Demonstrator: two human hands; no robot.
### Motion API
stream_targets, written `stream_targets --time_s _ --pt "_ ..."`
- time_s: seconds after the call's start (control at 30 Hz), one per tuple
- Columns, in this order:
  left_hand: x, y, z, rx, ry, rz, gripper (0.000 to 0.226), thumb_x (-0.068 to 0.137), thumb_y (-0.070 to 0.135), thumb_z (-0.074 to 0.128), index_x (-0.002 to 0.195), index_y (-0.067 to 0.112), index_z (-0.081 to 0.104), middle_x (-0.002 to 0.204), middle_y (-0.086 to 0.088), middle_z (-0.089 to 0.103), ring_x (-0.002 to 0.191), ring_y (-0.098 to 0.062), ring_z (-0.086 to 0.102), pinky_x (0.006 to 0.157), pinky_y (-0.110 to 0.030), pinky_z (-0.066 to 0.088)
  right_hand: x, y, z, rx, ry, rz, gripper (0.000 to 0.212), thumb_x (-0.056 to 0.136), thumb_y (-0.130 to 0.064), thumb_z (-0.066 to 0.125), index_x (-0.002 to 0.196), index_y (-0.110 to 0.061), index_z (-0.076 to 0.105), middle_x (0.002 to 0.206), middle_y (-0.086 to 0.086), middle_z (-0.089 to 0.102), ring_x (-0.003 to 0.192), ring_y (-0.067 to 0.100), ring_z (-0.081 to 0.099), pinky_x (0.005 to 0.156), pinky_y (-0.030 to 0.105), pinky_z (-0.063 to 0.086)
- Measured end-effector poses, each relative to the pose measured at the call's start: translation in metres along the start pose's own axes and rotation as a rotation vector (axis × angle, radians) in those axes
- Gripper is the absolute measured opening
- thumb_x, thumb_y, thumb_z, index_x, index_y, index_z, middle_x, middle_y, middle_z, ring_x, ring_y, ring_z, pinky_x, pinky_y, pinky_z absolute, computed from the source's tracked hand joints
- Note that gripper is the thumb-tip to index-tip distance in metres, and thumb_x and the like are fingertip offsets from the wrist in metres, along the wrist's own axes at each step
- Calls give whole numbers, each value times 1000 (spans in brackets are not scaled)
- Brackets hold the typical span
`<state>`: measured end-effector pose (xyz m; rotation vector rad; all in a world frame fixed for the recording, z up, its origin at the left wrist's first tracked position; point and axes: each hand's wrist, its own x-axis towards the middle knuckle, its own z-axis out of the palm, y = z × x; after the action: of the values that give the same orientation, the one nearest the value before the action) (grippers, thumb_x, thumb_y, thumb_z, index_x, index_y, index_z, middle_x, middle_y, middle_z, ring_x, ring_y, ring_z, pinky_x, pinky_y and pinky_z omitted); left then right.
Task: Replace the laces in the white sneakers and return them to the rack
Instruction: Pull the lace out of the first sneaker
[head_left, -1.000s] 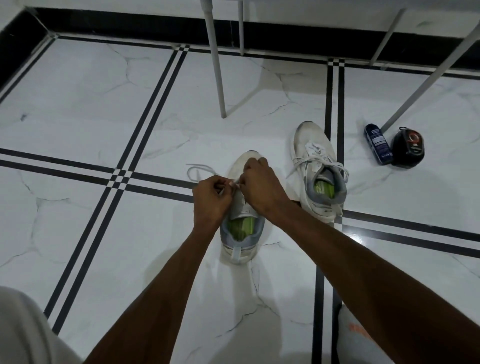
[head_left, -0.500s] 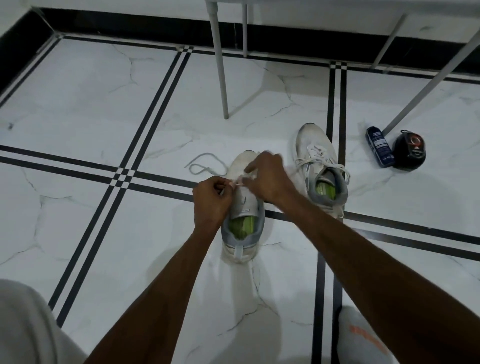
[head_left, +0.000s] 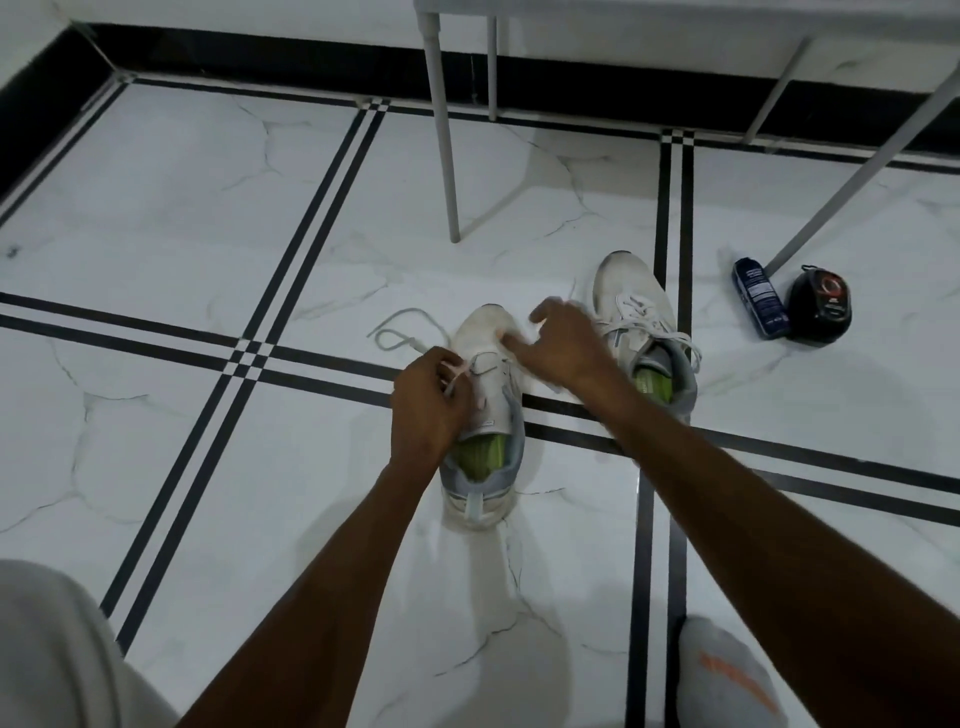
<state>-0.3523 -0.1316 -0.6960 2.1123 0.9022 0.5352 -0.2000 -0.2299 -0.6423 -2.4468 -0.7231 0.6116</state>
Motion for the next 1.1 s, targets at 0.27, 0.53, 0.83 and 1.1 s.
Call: stream_targets --time_s 0.27,0.53,0.83,1.1 --pt "5 2 13 288 -279 134 40 91 5 54 125 20 70 119 -12 44 105 -30 53 81 -44 54 -13 3 35 -75 -83 4 23 82 -22 64 69 -12 48 78 11 56 69 26 52 51 24 31" --pt "10 6 15 104 -218 144 17 87 25 70 82 15 58 82 1 57 75 -15 54 65 -22 40 -14 17 40 -2 -72 -68 21 84 -20 63 81 -4 76 81 13 72 84 30 66 73 39 56" --pt "21 5 12 -171 -19 -136 35 89 11 71 120 12 55 100 -1 65 90 -12 63 80 -28 55 -12 24 36 45 -58 -28 21 80 -17 66 68 -1 73 70 16 69 74 30 67 67 39 57" --pt "28 23 15 592 -174 340 31 85 28 71 116 22 72 115 -2 68 110 -29 58 94 -44 35 -10 21 34 36 -76 -83 34 88 -27 65 58 -11 68 67 13 69 72 32 67 68 41 54"
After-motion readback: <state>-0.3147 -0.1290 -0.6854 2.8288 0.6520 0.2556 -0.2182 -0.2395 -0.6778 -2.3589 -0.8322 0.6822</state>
